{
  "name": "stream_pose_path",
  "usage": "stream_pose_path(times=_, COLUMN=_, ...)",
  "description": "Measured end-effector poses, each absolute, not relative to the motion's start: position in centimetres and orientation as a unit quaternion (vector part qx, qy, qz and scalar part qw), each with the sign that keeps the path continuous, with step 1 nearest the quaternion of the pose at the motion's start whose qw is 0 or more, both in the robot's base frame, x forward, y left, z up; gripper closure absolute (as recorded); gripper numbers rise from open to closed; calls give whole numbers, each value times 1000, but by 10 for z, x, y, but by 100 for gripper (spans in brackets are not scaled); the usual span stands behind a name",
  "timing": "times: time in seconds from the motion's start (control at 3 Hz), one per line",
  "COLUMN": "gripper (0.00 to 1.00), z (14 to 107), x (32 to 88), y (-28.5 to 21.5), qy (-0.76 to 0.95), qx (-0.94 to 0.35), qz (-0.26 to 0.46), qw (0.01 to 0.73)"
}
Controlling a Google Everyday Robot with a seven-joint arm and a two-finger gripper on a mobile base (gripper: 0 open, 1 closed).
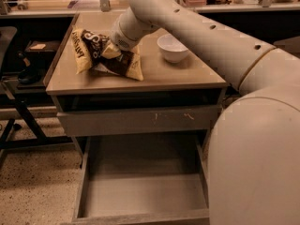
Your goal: Pick brown chip bag from middle drawer and place on counter
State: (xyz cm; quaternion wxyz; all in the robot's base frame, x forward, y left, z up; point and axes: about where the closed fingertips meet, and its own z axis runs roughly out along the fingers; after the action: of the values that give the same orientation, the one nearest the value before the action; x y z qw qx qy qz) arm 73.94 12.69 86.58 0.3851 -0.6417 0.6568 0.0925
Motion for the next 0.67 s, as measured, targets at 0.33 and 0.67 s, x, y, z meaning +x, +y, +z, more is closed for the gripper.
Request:
stream_pose_path(times=0.33, gripper=62, z=866, x=739, y=127, qy=657, qx=-642, qz=92, qw=385)
stream_pose_path(times=0.67, gripper=39, z=866, x=739, y=127, qy=657, qx=-642, qz=92, qw=385)
